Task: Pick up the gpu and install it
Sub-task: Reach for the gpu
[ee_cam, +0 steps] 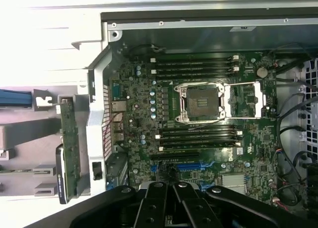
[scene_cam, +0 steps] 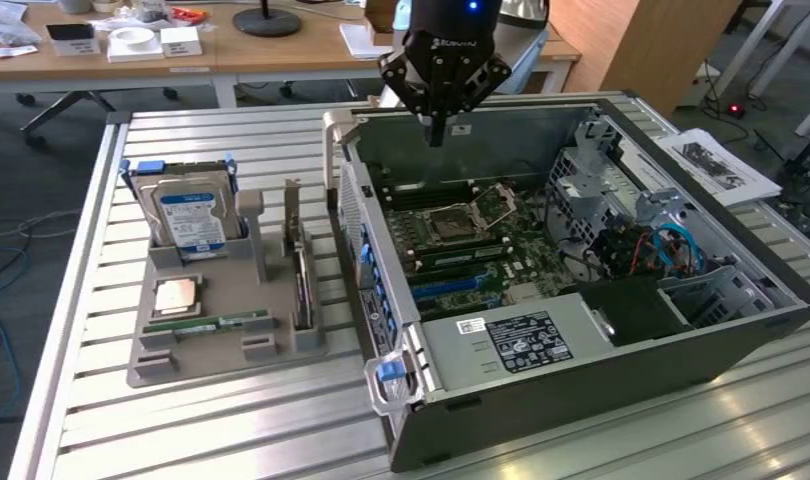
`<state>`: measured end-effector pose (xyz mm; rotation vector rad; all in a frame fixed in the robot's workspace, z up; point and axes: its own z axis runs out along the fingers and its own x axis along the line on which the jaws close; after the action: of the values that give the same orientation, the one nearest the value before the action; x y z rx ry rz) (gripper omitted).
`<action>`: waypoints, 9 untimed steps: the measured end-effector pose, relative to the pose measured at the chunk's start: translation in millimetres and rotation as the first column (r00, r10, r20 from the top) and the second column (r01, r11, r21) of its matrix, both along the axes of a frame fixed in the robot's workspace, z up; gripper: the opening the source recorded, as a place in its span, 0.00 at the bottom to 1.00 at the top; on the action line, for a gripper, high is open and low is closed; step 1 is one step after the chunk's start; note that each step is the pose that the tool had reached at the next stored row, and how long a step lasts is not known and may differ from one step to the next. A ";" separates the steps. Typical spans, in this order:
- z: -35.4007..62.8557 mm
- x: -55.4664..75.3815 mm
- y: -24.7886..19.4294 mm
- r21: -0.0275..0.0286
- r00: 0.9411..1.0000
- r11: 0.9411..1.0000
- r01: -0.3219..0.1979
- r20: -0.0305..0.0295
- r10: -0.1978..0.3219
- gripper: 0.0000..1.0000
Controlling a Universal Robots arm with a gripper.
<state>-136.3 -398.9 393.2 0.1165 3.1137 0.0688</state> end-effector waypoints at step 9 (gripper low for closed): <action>-0.1 -19.4 0.0 0.000 1.000 1.000 0.000 0.000 0.000 0.11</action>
<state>-155.8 -398.9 393.1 0.1164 3.1137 0.0688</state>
